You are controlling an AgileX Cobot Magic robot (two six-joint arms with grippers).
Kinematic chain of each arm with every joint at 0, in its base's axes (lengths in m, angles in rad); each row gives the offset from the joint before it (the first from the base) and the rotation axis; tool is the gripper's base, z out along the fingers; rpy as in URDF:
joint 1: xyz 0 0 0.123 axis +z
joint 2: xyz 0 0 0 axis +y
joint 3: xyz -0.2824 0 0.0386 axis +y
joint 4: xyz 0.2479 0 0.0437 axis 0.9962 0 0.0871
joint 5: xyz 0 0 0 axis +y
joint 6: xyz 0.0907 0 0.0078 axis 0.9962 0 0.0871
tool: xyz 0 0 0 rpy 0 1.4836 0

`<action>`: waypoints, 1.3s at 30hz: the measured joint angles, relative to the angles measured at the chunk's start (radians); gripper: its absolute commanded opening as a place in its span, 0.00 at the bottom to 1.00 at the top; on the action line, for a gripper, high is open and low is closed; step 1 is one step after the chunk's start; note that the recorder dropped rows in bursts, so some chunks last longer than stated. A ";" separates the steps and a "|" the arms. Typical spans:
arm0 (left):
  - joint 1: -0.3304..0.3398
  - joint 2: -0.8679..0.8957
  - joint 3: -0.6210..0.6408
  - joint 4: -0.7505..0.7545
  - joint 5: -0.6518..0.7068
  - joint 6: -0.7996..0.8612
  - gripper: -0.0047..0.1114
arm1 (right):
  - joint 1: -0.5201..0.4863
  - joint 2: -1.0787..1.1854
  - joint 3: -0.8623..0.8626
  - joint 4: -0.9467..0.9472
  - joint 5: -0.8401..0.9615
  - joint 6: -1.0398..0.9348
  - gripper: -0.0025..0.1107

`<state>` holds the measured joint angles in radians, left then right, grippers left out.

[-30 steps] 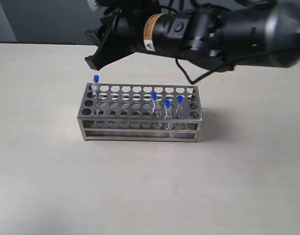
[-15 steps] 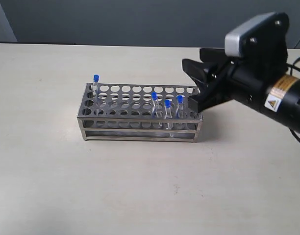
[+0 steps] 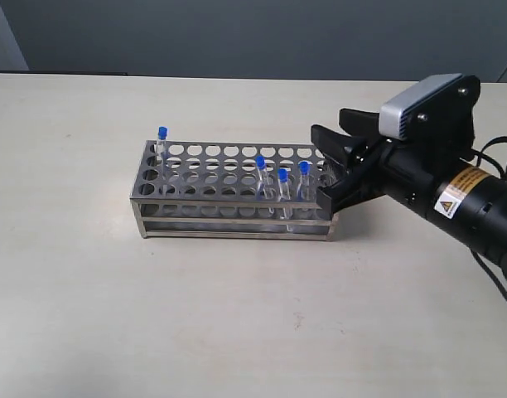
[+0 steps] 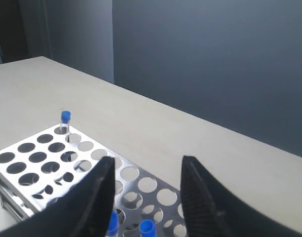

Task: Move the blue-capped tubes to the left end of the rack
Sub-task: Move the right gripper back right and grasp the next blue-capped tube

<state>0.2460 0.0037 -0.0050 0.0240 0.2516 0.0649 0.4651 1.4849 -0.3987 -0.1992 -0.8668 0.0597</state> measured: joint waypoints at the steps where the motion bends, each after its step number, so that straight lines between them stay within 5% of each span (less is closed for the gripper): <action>1: 0.000 0.000 0.000 0.000 0.000 0.000 0.04 | 0.000 0.020 -0.005 0.000 -0.005 0.000 0.39; 15: 0.000 0.000 0.000 0.000 0.000 0.000 0.04 | 0.000 0.237 -0.200 -0.009 0.098 -0.003 0.39; 32: 0.000 0.000 0.000 0.000 0.000 0.000 0.04 | 0.000 0.357 -0.222 0.056 0.098 -0.060 0.39; 34: 0.000 0.000 0.000 0.000 0.000 0.000 0.04 | 0.000 0.357 -0.222 0.062 0.098 -0.060 0.34; 39: 0.000 0.000 0.000 0.000 0.000 0.000 0.04 | 0.000 0.357 -0.222 0.073 0.098 -0.060 0.02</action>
<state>0.2460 0.0037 -0.0050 0.0240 0.2516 0.0649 0.4651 1.8417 -0.6207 -0.1264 -0.7689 0.0000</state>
